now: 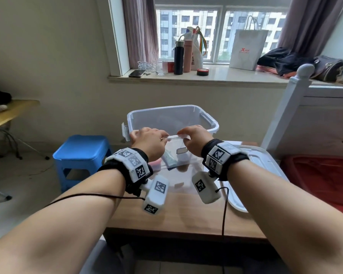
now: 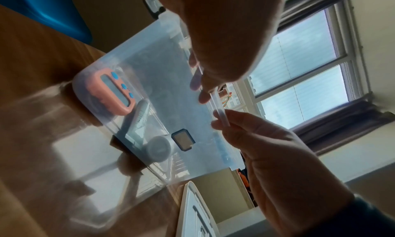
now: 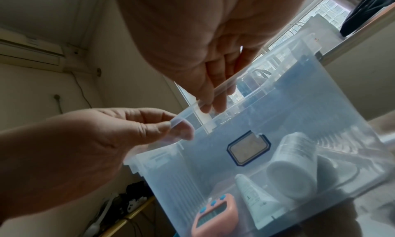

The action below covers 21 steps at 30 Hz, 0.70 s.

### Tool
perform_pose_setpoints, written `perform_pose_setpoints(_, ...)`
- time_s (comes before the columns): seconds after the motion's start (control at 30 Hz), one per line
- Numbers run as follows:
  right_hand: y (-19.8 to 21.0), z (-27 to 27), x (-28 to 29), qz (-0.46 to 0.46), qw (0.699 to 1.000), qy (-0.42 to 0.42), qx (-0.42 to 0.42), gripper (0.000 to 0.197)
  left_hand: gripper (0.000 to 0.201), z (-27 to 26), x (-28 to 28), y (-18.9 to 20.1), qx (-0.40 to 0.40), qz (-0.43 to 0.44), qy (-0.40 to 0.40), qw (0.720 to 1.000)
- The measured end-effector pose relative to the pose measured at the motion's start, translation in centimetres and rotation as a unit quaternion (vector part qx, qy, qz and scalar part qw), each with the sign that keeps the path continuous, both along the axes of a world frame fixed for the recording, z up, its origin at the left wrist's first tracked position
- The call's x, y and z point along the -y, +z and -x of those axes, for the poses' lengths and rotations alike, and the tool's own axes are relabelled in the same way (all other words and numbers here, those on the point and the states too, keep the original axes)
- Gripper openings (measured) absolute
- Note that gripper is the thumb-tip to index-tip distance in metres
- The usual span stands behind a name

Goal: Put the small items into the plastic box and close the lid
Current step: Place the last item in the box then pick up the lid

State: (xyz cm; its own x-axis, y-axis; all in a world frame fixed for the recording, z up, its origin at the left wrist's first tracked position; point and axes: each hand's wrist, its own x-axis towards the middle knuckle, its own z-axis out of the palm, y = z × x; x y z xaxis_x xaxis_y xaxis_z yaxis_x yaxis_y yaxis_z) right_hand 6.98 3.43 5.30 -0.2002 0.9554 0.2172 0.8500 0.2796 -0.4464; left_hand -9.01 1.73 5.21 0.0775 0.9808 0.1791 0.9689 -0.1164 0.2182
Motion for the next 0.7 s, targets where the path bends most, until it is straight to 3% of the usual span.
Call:
perform_pose_setpoints(0.1,0.1,-0.3,0.8,0.003,0.998,0.022,-0.053,0.038,0.036,-1.3,0.2,-0.2,0.023,0.008,0.022,0.999)
perform_pose_setpoints(0.2,0.6,-1.8,1.7,-0.061,0.990,0.008,-0.128,0.045,0.031,-3.5,0.6,-0.6,0.109,-0.109,0.022,0.988)
perform_pose_setpoints(0.27,0.6,-3.8,1.9,-0.110,0.980,-0.055,-0.155,0.048,0.032,-5.4,1.0,-0.8,0.158,-0.208,-0.025,0.965)
perform_pose_setpoints(0.37,-0.1,-8.7,2.3,-0.085,0.967,-0.189,-0.146,0.046,0.029,-9.6,1.4,-1.6,0.197,-0.248,-0.110,0.942)
perform_pose_setpoints(0.43,-1.2,-12.5,2.9,-0.019,0.958,-0.270,-0.094,0.047,0.032,-12.3,1.4,-2.5,0.213,-0.200,-0.149,0.945)
perform_pose_setpoints(0.5,-2.3,-16.0,3.8,0.058,0.941,-0.329,-0.060,0.046,0.033,-14.6,1.4,-3.7,0.197,-0.089,-0.156,0.964)
perform_pose_setpoints(0.7,-5.4,-22.1,6.4,0.196,0.896,-0.399,-0.013,0.049,0.043,-18.5,1.7,-6.9,0.159,0.124,-0.122,0.972)
